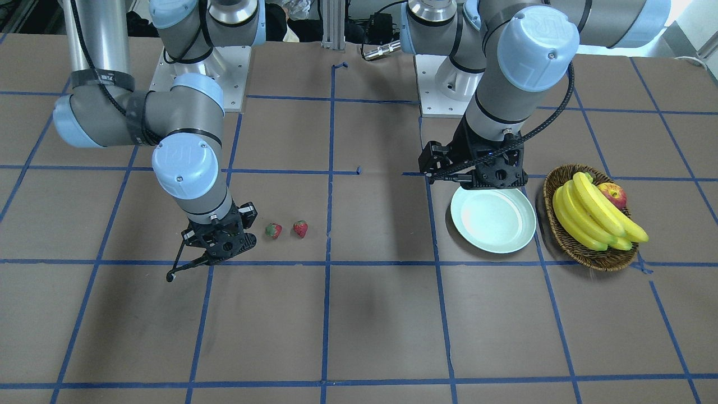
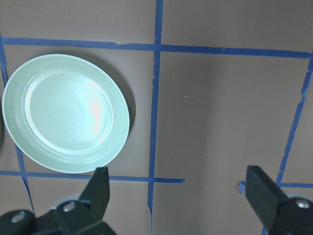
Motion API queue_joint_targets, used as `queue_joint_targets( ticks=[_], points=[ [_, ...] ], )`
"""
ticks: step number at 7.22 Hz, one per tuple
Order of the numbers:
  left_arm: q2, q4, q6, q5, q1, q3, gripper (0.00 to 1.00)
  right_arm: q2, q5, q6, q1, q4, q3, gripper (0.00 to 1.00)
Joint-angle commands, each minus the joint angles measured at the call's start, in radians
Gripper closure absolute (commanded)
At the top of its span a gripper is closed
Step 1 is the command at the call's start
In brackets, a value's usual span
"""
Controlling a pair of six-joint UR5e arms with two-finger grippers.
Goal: Collect all strawberries into plate
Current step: 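Carry the strawberry toward the plate and release it on the table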
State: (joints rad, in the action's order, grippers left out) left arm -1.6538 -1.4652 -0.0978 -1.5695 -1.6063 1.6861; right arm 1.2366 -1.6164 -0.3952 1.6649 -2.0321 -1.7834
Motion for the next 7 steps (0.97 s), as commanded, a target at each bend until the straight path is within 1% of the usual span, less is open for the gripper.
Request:
queue_joint_targets(
  ticks=[1, 2, 3, 5, 6, 7],
  points=[
    [0.015, 0.005, 0.007, 0.002, 0.022, -0.002, 0.0, 0.029, 0.015, 0.082, 0.015, 0.078, 0.094, 1.0],
    [0.017, 0.005, 0.007, 0.002, 0.022, -0.002, 0.0, 0.029, 0.02, 0.144, 0.066, 0.081, 0.12, 1.0],
    [0.019, 0.006, 0.009, 0.002, 0.025, -0.008, 0.0, 0.023, 0.065, 0.235, 0.128, 0.076, 0.131, 1.0],
    [0.019, 0.006, 0.01, 0.003, 0.022, -0.003, 0.0, 0.011, 0.085, 0.33, 0.214, 0.07, 0.13, 1.0],
    [0.019, 0.006, 0.01, 0.005, 0.02, -0.003, 0.0, -0.009, 0.128, 0.373, 0.252, 0.063, 0.13, 1.0],
    [0.019, 0.005, 0.01, 0.005, 0.02, -0.002, 0.0, -0.043, 0.153, 0.407, 0.283, 0.037, 0.13, 1.0]
  ],
)
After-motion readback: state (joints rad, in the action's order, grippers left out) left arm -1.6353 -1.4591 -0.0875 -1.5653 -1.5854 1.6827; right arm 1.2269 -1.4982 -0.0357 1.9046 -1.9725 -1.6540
